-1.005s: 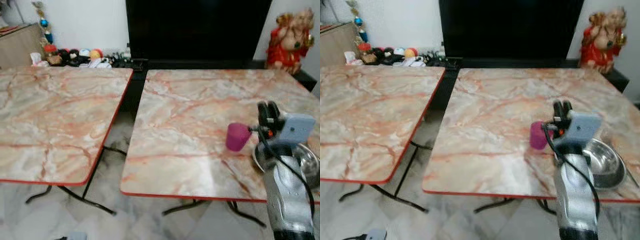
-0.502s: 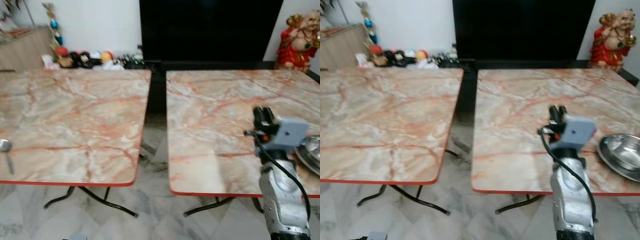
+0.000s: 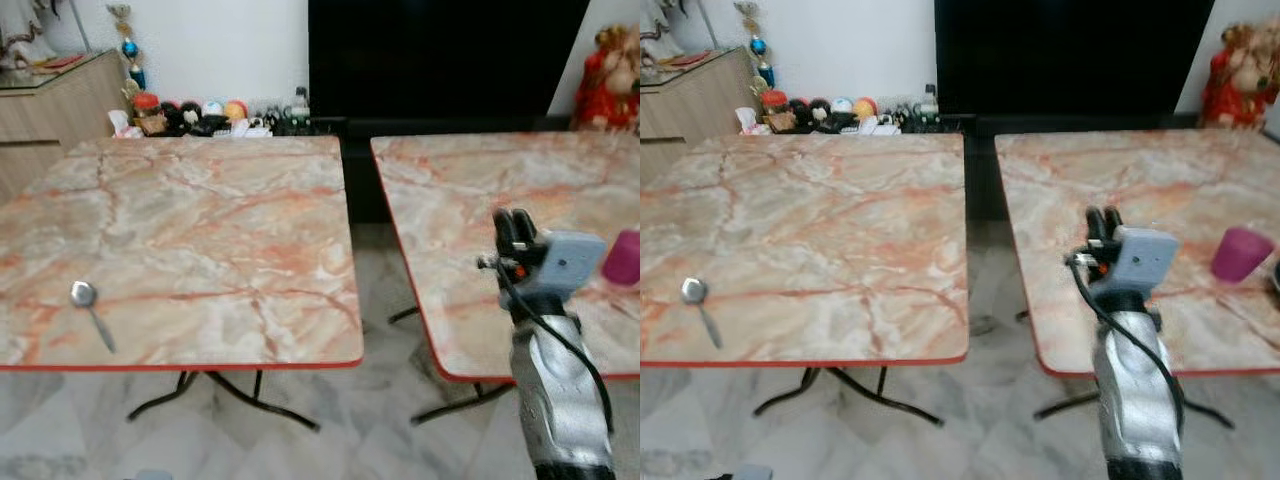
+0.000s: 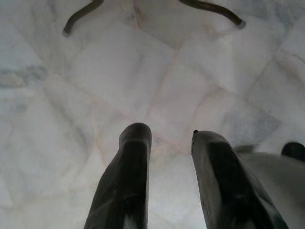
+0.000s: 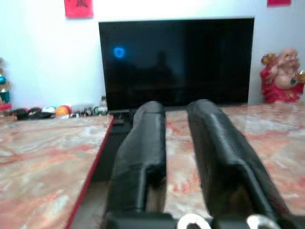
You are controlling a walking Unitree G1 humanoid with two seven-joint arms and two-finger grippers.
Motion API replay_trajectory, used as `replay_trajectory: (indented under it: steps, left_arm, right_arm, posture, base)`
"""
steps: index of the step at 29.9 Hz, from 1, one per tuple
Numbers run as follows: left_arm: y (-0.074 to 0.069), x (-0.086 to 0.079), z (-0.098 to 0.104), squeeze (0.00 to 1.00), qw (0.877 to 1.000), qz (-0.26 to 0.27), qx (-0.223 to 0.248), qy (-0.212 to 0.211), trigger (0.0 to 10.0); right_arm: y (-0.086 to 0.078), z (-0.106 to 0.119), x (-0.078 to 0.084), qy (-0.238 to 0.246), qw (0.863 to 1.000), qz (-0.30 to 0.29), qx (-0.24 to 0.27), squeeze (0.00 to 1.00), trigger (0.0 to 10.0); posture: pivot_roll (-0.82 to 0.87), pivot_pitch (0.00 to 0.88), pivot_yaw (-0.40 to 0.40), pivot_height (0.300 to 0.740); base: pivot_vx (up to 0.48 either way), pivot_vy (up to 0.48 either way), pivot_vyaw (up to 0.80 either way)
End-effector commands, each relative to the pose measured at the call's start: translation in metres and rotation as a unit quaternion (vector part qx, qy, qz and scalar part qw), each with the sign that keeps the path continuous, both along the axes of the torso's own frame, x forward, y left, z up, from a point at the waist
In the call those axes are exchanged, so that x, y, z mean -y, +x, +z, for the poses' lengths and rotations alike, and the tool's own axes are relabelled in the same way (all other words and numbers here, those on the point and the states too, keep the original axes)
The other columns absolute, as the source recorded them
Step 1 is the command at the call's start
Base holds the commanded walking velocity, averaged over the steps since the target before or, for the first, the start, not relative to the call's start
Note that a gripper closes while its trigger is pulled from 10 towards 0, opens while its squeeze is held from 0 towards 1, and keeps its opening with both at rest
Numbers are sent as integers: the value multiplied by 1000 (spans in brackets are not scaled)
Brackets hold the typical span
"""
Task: Setting the table
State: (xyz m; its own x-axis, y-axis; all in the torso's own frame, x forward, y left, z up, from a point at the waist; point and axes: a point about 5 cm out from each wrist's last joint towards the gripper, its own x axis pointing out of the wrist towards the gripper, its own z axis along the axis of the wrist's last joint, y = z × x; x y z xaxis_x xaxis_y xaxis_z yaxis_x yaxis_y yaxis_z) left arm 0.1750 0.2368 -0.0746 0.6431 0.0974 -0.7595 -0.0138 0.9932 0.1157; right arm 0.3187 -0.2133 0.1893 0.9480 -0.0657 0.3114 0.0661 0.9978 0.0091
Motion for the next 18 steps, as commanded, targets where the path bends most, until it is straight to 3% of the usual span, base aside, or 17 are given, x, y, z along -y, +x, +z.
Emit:
replay_trajectory:
  steps: [1, 4, 5, 14, 15, 18]
  left_arm:
    - [-4, -6, 0, 0, 1000, 4, -3, 6, 10000]
    - [-5, -6, -1, 0, 1000, 6, -4, 6, 10000]
    - [-4, -6, 0, 0, 1000, 6, -4, 6, 10000]
    - [-4, -6, 0, 0, 1000, 8, -3, 6, 10000]
    - [-4, -6, 0, 0, 1000, 8, -2, 6, 10000]
    - [-4, -7, 0, 0, 1000, 9, -1, 6, 10000]
  right_arm:
    - [3, 7, -9, 3, 1000, 15, 12, 1000, 10000]
    - [3, 7, -10, 1, 1000, 15, 11, 922, 10000]
    - [3, 8, -10, 0, 1000, 14, 11, 0, 10000]
    - [4, 7, -11, 6, 1000, 19, 9, 0, 10000]
    - [4, 6, -12, 10, 1000, 20, 8, 1000, 10000]
    - [3, 3, -14, 10, 1000, 21, 5, 1000, 10000]
  posture:
    - [-28, 22, -6, 740]
    - [-27, 28, -7, 740]
    - [-25, 32, -7, 740]
    - [-18, 43, -5, 740]
    - [-18, 43, -5, 740]
    - [-13, 51, -3, 740]
  base:
    - [0, 480, 0]
    - [0, 480, 0]
    - [0, 480, 0]
    - [0, 480, 0]
    - [0, 480, 0]
    - [0, 480, 0]
